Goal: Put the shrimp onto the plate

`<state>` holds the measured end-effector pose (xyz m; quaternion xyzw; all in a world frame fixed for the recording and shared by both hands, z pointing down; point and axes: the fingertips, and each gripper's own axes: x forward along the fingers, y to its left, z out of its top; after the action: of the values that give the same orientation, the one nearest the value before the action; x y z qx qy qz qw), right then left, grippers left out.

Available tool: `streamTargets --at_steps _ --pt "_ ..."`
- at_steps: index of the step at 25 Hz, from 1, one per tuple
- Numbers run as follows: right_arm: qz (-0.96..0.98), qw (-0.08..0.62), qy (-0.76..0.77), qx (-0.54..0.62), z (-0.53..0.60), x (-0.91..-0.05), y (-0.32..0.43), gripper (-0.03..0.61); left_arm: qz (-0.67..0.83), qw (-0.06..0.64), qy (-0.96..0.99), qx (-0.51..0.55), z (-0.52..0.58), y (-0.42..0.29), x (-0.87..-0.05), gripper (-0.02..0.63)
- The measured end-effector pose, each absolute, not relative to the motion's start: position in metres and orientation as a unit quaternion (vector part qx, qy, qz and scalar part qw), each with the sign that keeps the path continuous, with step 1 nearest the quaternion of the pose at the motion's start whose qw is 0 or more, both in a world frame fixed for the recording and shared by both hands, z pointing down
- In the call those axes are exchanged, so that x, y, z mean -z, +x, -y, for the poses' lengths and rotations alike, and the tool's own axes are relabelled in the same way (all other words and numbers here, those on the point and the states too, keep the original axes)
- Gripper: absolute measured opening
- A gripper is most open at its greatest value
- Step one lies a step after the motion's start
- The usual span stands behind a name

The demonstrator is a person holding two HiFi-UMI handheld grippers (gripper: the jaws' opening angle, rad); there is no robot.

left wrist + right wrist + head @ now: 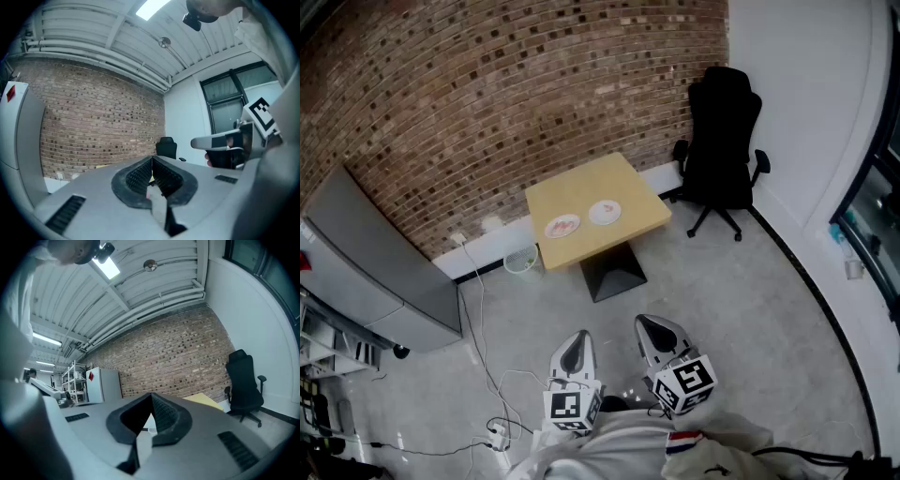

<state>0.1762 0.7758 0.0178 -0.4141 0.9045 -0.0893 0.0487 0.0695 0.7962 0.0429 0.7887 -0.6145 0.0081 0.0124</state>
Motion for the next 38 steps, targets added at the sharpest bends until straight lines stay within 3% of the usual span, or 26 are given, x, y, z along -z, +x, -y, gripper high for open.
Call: streamTargets --at_steps 12,28,38 --pt "-0.899 0.038 -0.425 0.095 -0.682 -0.038 0.16 0.025 0.614 0.016 0.789 -0.017 -0.701 0.05 -0.059 0.012" --pt "-0.889 -0.002 -0.449 0.096 -0.444 -0.045 0.043 0.023 0.619 0.014 0.785 -0.032 -0.462 -0.082 -0.065 0.011" --pt "-0.883 -0.007 -0.456 0.109 -0.351 -0.054 -0.004 0.024 0.607 0.022 0.793 -0.038 -0.371 -0.125 -0.071 0.011"
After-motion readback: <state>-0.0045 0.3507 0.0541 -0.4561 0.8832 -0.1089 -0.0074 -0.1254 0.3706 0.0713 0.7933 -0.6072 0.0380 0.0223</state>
